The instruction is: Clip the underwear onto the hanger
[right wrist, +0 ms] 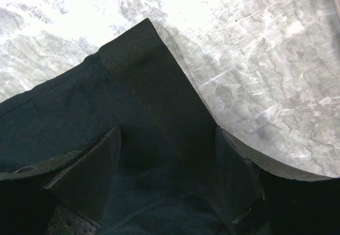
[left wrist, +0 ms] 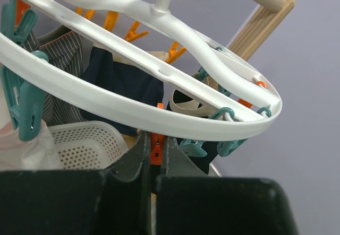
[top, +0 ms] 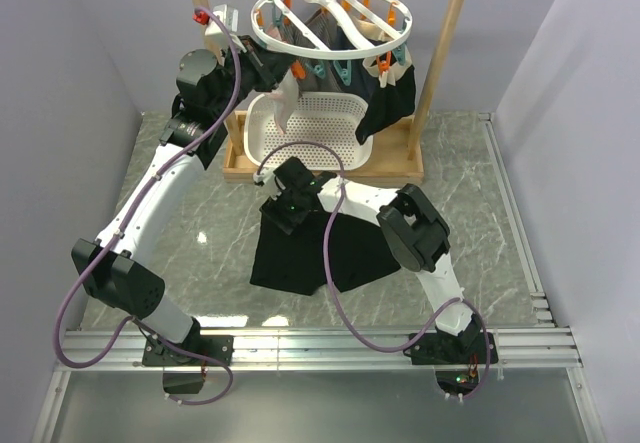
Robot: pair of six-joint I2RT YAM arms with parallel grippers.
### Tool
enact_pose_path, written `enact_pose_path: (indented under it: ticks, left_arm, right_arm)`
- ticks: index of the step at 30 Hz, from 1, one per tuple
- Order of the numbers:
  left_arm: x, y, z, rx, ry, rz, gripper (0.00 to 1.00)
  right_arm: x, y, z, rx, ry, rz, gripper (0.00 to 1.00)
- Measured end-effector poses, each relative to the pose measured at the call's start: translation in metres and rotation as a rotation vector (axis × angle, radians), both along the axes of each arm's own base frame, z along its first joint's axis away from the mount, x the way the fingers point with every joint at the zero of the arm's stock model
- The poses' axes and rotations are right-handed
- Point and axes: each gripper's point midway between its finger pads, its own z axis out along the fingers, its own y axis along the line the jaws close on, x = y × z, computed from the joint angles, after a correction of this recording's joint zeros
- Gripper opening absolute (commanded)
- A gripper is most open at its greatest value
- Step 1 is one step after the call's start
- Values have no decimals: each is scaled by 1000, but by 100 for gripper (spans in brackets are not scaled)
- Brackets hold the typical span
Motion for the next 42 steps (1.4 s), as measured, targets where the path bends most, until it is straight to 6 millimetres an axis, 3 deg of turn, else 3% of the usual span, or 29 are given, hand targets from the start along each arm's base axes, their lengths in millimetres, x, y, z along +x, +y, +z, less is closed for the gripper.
enact_pose_path:
  ticks: [14,23,26,27,32,33,35,36,40,42]
  left_arm:
    - [-2,-2,0,-3,3,-15,0]
    - [-2,-2,0,-8,8,-18,0]
    - [-2,-1,0,-8,8,-17,0]
    - [-2,-1,0,-8,9,-17,0]
    - [-1,-1,0,-8,9,-17,0]
    - [-1,-1,-1,-7,10,-18,0]
    - [-1,-1,-1,-7,10,-20,0]
    - [-1,-1,-1,-6,10,-21,0]
    - [-1,-1,-2,-5,14,-22,0]
    - [-1,-2,-3,-3,16,-24,0]
  right_arm:
    - [6,9,18,25,-15,54,81]
    - [9,5,-1,-16,-16,55,75]
    - [10,4,-3,-29,-25,51,64]
    - [9,4,-3,-35,-29,51,54]
    - [-3,7,-5,-37,-36,70,30]
    - [-5,9,-5,-36,-39,75,19]
    - [-11,11,-5,-30,-41,89,10]
    - [-13,10,-5,-28,-44,91,0]
    - [-21,-2,-3,-30,-58,93,0]
    - [-28,-18,-2,-56,-70,91,0]
